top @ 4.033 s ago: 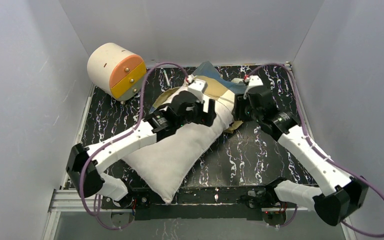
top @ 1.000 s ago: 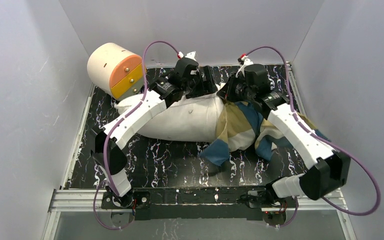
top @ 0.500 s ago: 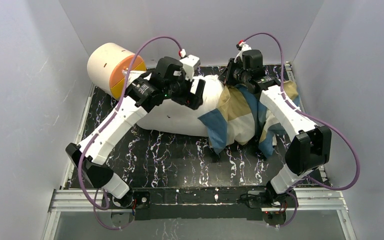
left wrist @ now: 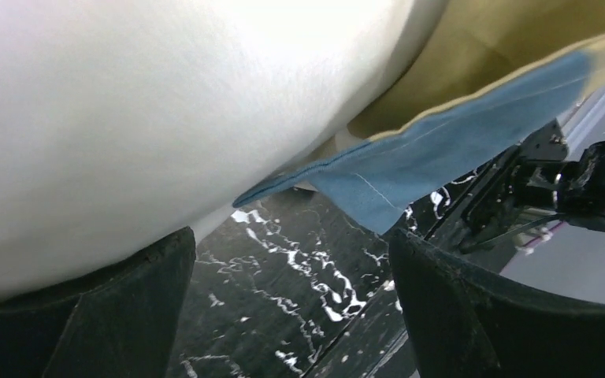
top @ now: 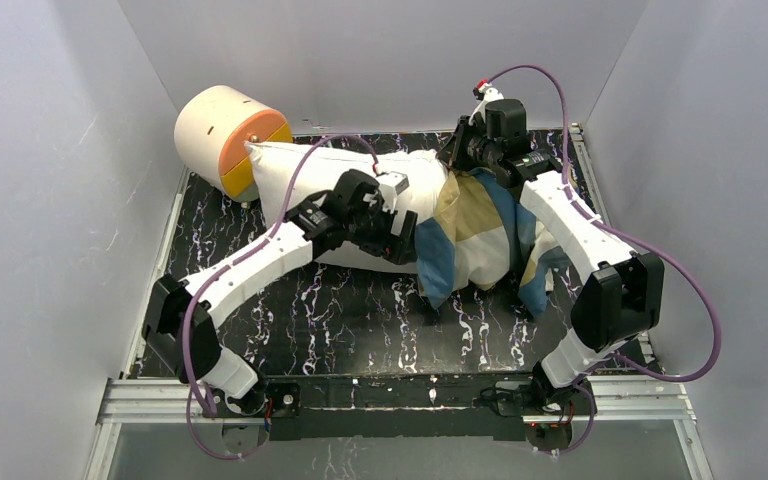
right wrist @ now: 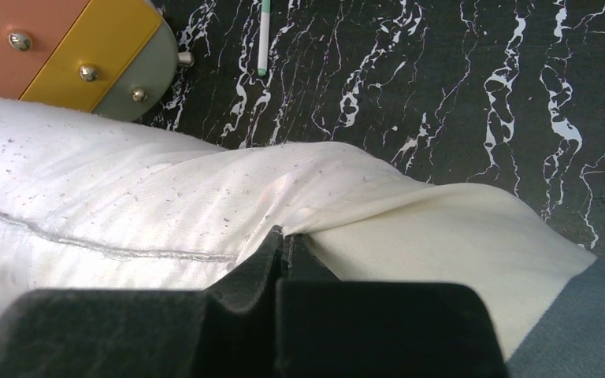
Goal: Put the pillow into the pillowcase
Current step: Stuff the pillow into the pillowcase.
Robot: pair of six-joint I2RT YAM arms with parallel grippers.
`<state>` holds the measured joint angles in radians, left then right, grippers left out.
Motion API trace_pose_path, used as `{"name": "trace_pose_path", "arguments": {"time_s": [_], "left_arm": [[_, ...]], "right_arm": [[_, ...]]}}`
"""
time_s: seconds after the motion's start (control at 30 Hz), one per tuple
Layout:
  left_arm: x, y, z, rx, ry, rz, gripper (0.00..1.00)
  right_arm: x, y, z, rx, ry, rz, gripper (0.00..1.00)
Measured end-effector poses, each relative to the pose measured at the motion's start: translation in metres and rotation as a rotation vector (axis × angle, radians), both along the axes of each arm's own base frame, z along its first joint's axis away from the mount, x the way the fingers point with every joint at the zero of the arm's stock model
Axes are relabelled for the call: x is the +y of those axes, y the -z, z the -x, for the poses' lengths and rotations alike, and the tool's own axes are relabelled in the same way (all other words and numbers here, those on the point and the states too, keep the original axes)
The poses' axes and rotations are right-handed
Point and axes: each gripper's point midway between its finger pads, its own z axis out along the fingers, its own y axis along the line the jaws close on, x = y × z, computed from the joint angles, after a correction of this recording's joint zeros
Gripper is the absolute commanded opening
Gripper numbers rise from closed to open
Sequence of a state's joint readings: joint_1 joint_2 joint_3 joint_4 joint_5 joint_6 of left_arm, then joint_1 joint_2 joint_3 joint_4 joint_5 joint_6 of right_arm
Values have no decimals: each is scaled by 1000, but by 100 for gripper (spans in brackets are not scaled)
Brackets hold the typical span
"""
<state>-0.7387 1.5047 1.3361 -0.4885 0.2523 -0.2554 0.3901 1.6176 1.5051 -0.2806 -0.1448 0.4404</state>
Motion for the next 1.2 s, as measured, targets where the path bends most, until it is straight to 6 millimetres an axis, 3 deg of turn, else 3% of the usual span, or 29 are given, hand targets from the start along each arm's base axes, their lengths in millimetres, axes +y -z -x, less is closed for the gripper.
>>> {"name": "trace_pose_path", "arguments": {"time_s": [0.23,0.4,0.47,0.5,0.6,0.63,0.67,0.77,0.83,1.07,1.2], "left_arm": [[-24,52,16,94,-92,135,91],[-51,47,25,71,-127,241,88],[-61,41,31,49,-138,289,76],[-64,40,34,46,-144,306,65],[-70,38,39,45,-159,336,11],[-70,37,37,37,-168,337,0],[-69,36,35,29,-181,337,0],[-51,30,25,-53,-224,277,0],[-35,17,17,-132,-257,223,0],[46,-90,-30,-573,-456,23,0],[71,-102,-41,-692,-488,-114,0]], "right_arm": [[0,0,0,0,0,1,1],[0,-1,0,-4,-2,4,1],[-1,-1,0,-5,-3,6,1],[-1,-1,1,-6,-4,7,1],[-1,-1,1,-7,-5,8,1],[-1,-2,1,-7,-5,9,1],[-1,-2,1,-9,-6,10,1],[-2,-3,2,-16,-10,17,1],[-3,-4,4,-22,-12,21,1],[-10,-5,7,-51,-9,54,1],[-12,-4,10,-54,-6,63,1]]}}
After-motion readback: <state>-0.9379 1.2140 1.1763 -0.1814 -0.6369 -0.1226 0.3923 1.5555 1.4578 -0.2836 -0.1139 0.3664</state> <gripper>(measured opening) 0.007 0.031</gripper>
